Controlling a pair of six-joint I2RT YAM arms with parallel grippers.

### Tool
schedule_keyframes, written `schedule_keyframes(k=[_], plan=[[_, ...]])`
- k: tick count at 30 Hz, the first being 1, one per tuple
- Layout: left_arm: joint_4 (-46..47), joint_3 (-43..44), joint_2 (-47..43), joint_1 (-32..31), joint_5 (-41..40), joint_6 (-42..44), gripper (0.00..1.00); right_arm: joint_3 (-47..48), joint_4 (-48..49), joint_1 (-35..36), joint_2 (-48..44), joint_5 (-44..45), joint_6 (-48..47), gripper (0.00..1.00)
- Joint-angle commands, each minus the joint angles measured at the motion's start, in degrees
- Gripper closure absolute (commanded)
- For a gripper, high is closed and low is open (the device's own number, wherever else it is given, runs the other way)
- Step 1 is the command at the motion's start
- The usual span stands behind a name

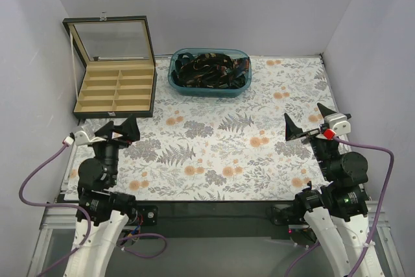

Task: Roll the ties
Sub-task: Grab a tie with the left arm

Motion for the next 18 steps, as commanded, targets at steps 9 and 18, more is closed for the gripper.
schedule_keyframes(k=[9,18], plan=[[0.6,9.7,27.2,0.0,5.9,-3.5,0.02,-0.9,-0.9,0.1,3.5,-0.4,7.3,0.02],[0.6,31.5,65.8,-0.3,13.1,-4.7,0.02,-5.8,-1.6,0.3,5.1,-6.1,11.4,0.02]])
